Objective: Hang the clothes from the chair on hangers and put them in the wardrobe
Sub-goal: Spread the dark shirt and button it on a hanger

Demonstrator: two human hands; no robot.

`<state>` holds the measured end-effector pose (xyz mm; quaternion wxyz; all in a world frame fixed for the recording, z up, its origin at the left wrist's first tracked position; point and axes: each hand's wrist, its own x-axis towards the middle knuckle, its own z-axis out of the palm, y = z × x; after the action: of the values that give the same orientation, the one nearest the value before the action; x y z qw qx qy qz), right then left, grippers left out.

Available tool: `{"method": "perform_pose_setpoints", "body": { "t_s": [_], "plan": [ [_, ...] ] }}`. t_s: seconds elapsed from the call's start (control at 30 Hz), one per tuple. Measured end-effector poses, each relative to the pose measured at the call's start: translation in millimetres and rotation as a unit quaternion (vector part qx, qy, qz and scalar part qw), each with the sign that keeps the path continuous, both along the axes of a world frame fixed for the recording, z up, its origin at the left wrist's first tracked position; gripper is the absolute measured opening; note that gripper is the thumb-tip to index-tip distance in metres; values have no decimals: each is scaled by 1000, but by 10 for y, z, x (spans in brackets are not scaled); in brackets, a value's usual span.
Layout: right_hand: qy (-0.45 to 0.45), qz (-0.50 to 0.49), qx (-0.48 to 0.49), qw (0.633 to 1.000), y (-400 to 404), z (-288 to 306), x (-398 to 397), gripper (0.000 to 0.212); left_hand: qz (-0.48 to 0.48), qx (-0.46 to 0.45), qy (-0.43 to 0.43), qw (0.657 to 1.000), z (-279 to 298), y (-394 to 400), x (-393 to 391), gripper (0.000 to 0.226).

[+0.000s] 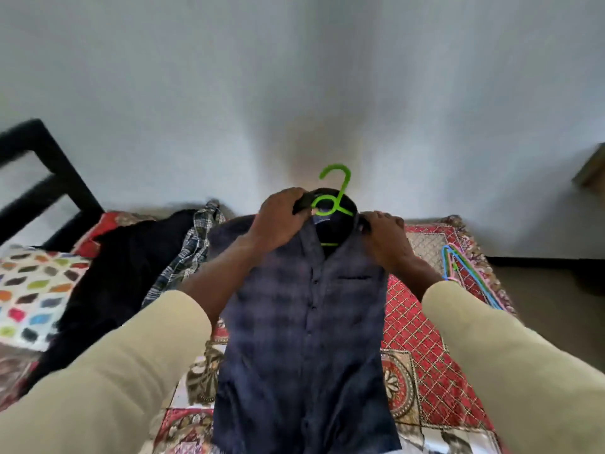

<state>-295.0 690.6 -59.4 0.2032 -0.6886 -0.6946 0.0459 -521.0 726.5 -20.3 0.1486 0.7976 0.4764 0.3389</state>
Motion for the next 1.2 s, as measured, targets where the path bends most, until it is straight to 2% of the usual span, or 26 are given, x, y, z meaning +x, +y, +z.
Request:
{"method": "perform_pose_setpoints", "body": {
  "t_s": [0.1,0.17,0.23,0.37,0.47,0.53,0.6,0.67,0.77,0.87,0.97,1.03,1.2],
  "plan": [
    [23,8,59,998,-761,1019,21,24,-5,48,19,999,953,-803,-153,39],
    [31,3,91,995,-1234,1598,22,17,-28,44,18,998,1531,-1255,-232,56],
    [33,1,132,991,-1639,2080,4,17,-57,25,21,998,2005,-1572,-291,60],
    [80,-27,192,978,-2387,2817,-38,14,-31,3,82,996,2661,-1988,-436,19],
    [105,-35,191,975,-2890,3201,-7,15,-28,32,62,997,2931,-2265,-442,8],
    [112,-27,139,984,-3212,3455,94,27,-25,66,36,997,3048,-2453,-350,10],
    [48,-30,36,998,-3551,3682,248,34,-22,106,-1,994,3123,-2627,-255,11],
    [3,-72,-33,997,-3894,3787,400,30,-52,143,-34,988,3139,-2780,-137,10],
    [16,-175,55,983,-4407,3746,485,18,-94,162,-49,981,3119,-3006,53,18],
    [2,-256,136,957,-4936,3583,429,14,-91,110,-2,990,3195,-3233,255,37],
    [1,-319,136,938,-5557,3403,390,16,-208,51,63,975,3229,-3427,449,21],
    [0,-349,154,924,-5994,3378,419,17,-266,69,39,961,3211,-3602,611,11],
    [-34,-402,109,908,-7099,3417,433,24,-299,160,-61,939,3178,-4450,1287,16]
  ]
}}
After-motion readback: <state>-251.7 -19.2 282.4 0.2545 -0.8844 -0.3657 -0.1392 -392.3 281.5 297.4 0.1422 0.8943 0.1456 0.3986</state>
